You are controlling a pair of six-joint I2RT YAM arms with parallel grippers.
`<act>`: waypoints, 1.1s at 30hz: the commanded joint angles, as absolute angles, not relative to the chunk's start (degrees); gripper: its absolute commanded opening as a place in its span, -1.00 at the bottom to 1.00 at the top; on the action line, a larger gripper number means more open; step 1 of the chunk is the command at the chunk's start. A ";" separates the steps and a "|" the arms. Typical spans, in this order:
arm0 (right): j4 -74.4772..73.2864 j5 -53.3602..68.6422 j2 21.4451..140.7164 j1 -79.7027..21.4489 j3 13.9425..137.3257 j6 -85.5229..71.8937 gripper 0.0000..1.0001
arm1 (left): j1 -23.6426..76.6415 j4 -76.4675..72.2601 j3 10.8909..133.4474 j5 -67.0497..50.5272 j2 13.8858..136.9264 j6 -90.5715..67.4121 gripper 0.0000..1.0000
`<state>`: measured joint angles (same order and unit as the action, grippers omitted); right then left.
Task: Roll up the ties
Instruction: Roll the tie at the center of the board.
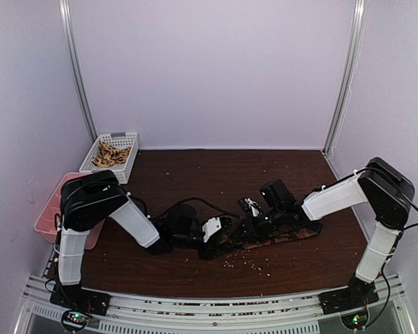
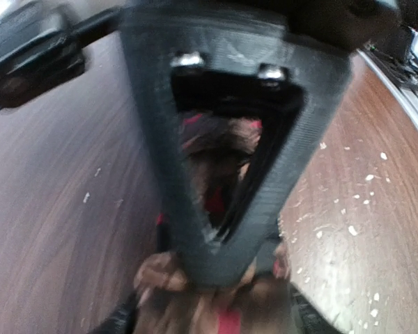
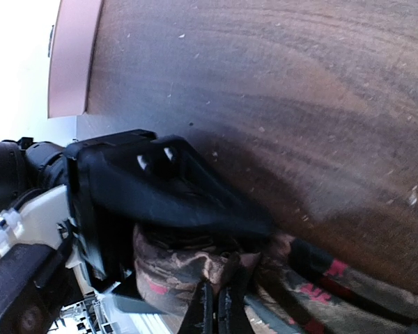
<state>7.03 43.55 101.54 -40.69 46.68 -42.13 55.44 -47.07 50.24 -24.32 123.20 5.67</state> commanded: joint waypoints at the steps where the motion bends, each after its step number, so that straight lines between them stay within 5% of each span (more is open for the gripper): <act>1: 5.37 41.40 105.30 -40.16 46.33 -40.23 -1.00 | 54.76 -45.18 44.66 -22.93 122.39 3.58 0.42; 10: 6.23 39.80 107.84 -38.60 43.23 -38.09 -1.00 | 55.04 -68.19 36.54 -15.03 122.94 -3.18 0.47; 28: 9.76 37.82 107.32 -38.78 40.53 -40.22 -1.00 | 58.95 -70.52 46.15 -13.11 130.38 -10.71 0.47; 33: 10.29 38.31 105.94 -38.85 39.86 -40.85 -1.00 | 59.06 -67.39 45.05 -11.58 129.35 -9.81 -0.22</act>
<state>15.59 43.51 105.32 -38.63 42.46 -40.45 58.63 -69.60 45.91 -13.15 128.70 -9.19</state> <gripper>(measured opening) 0.019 0.485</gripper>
